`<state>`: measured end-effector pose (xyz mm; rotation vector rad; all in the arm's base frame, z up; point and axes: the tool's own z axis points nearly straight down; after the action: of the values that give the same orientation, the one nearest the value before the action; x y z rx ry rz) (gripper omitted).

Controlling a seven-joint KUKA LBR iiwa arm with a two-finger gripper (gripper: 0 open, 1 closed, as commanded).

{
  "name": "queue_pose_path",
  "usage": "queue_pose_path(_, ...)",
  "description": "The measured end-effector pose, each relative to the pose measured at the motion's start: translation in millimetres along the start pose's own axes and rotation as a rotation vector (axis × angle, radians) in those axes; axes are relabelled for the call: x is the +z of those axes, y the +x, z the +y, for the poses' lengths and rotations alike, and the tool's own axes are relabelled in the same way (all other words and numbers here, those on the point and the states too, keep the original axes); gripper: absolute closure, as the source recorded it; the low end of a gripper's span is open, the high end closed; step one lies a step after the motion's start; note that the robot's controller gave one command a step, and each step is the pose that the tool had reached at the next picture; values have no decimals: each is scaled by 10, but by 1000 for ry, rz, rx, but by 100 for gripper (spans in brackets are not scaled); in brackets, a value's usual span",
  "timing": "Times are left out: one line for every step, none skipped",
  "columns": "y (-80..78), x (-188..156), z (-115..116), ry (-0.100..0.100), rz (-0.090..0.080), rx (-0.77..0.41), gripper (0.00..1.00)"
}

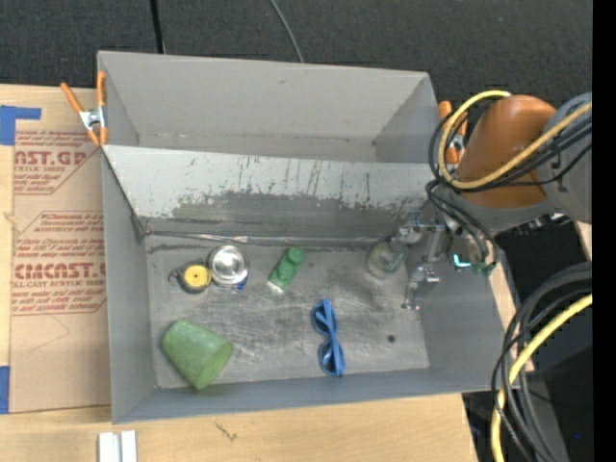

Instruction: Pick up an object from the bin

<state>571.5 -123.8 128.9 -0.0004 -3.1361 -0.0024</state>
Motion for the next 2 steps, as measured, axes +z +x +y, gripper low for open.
queue_pose_path(387, 456, 770, -4, 2, 50, 0)
queue_pose_path(772, 559, 1246, 5, -23, -225, 0)
